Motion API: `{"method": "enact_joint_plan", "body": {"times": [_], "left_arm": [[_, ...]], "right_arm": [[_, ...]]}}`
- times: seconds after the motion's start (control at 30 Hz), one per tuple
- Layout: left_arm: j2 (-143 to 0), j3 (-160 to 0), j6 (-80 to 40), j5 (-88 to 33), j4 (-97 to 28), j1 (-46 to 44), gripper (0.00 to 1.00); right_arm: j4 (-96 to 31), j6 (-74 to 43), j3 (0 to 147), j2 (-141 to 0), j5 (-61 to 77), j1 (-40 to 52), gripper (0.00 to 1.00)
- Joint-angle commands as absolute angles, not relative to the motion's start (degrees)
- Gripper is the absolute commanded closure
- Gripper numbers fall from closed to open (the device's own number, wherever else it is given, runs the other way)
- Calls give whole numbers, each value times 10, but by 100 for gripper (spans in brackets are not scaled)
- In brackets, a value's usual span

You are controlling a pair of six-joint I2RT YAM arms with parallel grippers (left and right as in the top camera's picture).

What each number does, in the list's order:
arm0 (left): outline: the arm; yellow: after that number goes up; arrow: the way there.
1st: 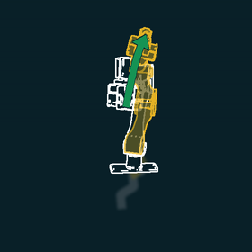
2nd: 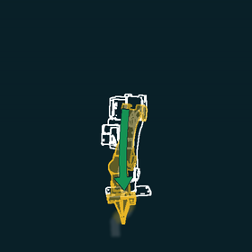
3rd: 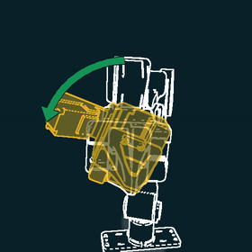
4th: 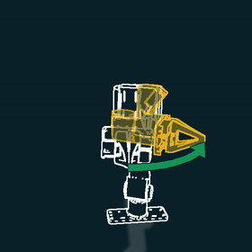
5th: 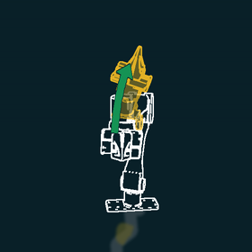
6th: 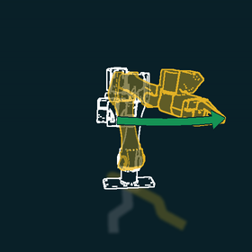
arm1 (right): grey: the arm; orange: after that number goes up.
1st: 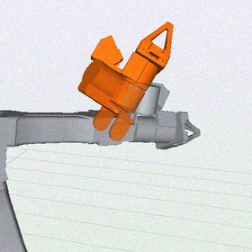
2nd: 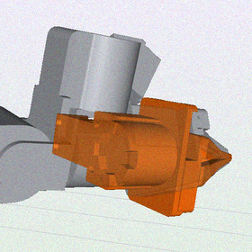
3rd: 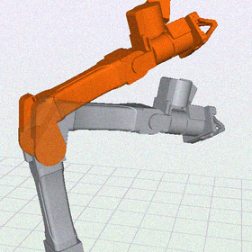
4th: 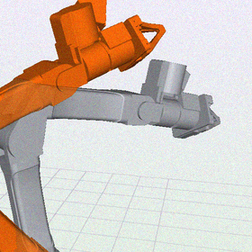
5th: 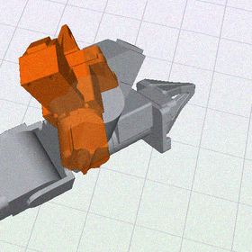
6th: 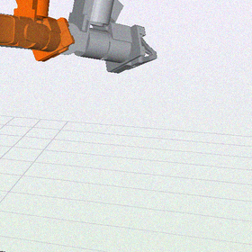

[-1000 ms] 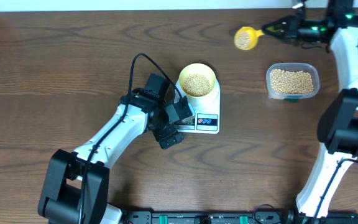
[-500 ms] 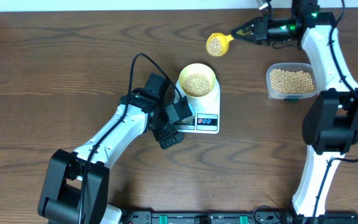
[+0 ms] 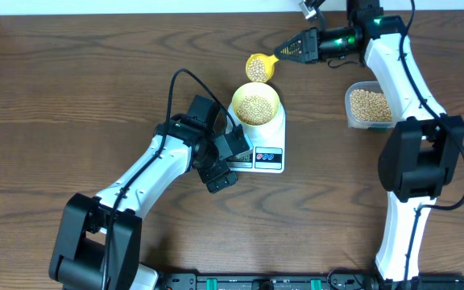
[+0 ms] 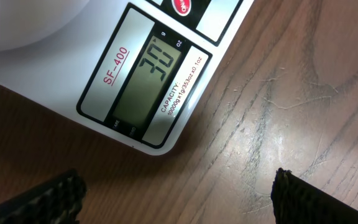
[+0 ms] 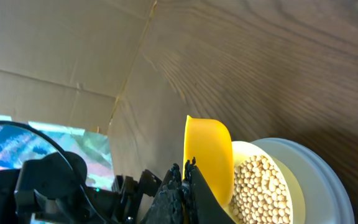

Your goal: Scoop item into bowl and weigh 50g on scale

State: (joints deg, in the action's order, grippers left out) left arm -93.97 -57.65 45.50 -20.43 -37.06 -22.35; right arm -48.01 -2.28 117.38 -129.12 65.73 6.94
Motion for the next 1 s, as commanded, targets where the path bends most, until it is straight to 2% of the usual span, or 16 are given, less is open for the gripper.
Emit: {"method": "enact_joint_plan", "body": {"times": [0.0,0.97], "left_arm": [[-944,-573,465,-200,-372,-225,2],[-944,-573,465,-200,-372,-225,2]], "right_arm": [[-483,5,1183,-1296,663,72,99],[-538,221,1183,-1243,505,120,99]]}}
